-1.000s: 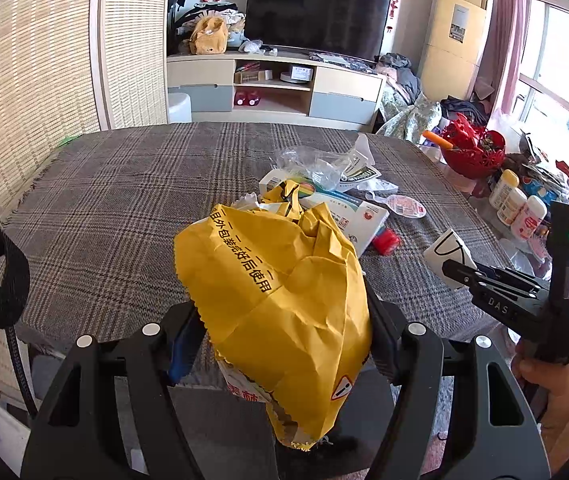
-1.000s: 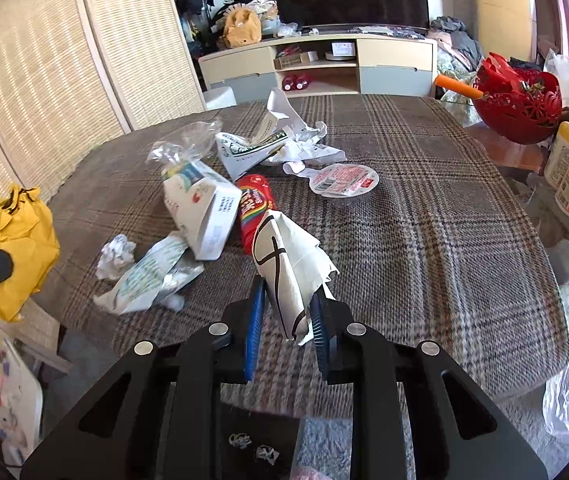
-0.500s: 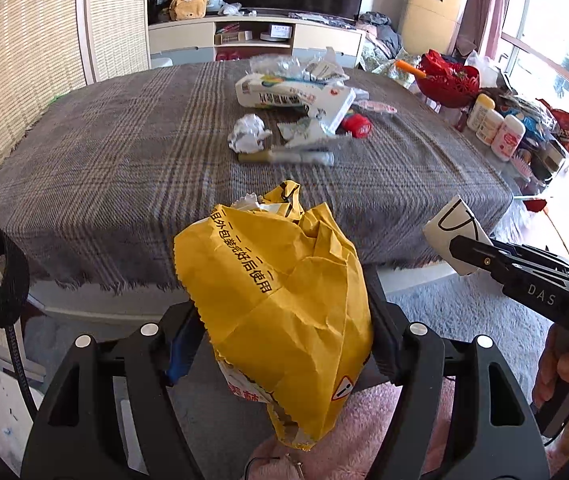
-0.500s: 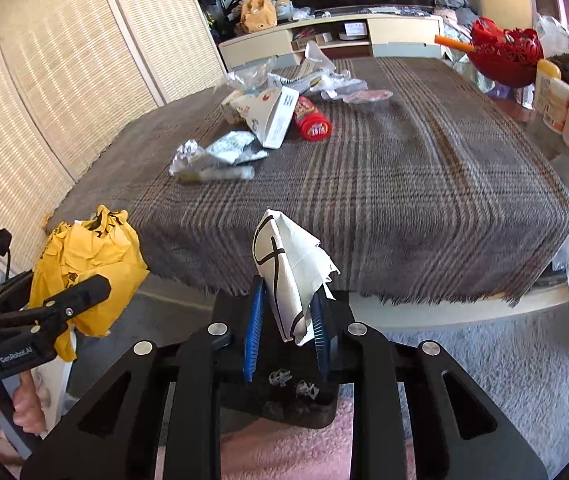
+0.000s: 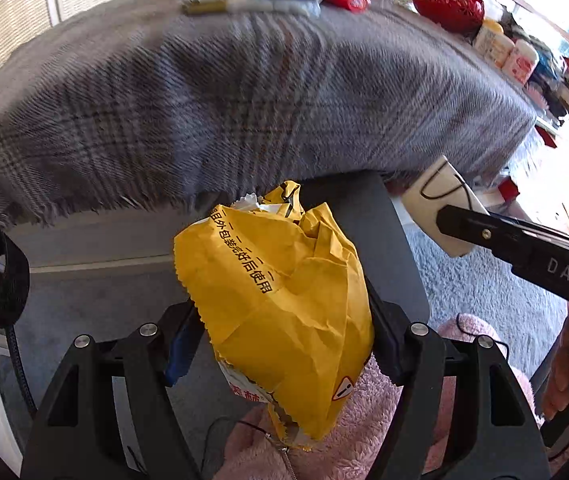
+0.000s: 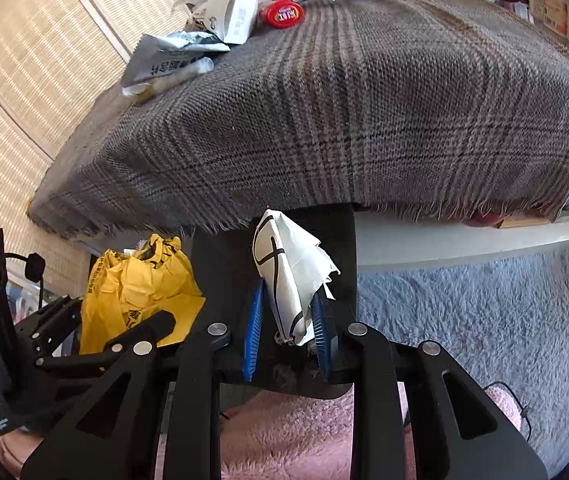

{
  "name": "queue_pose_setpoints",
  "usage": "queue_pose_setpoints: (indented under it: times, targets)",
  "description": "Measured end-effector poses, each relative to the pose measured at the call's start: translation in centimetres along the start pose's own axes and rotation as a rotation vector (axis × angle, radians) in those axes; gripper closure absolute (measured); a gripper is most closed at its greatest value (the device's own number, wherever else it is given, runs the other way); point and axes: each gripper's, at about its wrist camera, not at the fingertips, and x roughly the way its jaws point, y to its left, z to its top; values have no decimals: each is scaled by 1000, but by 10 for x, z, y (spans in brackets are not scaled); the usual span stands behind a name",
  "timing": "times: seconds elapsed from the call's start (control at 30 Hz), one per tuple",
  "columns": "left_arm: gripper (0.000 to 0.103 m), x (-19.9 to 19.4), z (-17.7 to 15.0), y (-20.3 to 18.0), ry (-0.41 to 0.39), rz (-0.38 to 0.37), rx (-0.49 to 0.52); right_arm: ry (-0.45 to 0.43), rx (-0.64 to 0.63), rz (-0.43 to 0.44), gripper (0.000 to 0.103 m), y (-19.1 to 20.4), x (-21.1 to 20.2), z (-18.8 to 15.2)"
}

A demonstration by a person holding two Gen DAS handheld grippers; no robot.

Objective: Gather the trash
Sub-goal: 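Open both tools over the dark bin to drop the bag and paper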

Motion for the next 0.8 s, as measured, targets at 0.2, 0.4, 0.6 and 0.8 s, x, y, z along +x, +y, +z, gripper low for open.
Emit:
queue_pose_setpoints:
  times: [0.2, 0.4, 0.6, 0.8]
  targets:
    - [35, 21, 0, -5, 38, -8, 24, 45, 34, 14, 78, -6, 27, 1]
    - [32, 25, 8, 3, 35, -17, 10, 45, 29, 17, 73, -2, 33, 6]
    - [24, 16, 10, 10, 29, -17, 8, 45, 21, 5, 54, 3, 32, 11]
    - [11, 2, 14, 19, 5, 4, 13, 33, 12, -36, 35, 7, 27, 16]
